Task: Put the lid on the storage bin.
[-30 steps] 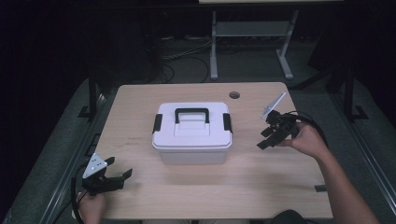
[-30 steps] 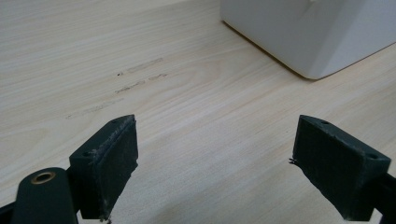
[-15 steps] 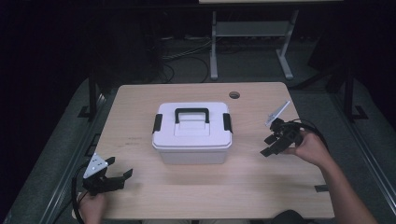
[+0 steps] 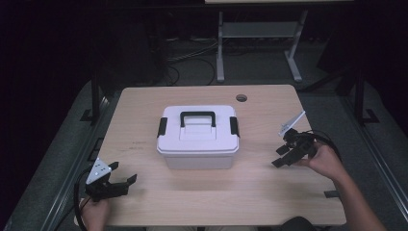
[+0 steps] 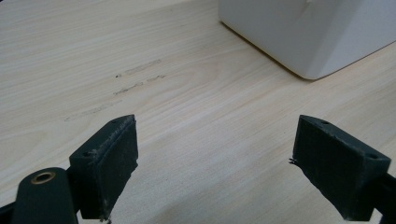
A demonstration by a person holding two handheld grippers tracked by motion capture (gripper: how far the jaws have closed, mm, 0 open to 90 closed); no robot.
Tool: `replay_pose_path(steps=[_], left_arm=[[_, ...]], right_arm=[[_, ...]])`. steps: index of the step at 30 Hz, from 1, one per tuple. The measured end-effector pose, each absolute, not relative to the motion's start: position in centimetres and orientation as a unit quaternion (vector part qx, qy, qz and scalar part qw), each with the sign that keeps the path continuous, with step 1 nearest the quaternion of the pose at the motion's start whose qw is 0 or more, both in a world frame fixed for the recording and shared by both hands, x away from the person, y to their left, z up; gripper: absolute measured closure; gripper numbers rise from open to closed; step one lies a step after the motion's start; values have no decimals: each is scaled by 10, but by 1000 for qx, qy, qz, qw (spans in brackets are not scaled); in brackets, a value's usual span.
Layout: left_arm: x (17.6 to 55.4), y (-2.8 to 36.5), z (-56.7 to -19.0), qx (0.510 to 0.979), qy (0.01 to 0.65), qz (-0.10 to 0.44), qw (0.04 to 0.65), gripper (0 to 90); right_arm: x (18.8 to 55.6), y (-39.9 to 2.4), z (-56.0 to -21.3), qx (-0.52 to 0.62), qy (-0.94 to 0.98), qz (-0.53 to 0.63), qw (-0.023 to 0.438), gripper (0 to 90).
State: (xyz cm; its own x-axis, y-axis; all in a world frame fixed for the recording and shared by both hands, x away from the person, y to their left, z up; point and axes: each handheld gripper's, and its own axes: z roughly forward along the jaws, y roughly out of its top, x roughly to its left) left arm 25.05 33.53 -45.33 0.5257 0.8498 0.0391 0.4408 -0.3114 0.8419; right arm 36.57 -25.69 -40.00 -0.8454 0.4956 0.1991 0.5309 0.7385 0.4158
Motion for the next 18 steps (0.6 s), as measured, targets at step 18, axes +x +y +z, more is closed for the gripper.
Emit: replay_pose_path(steps=[18], left_arm=[[250,335,-453,771,418,249,411,134]], right_arm=[[351,-271,-410,-288,-925,-244,43,361]])
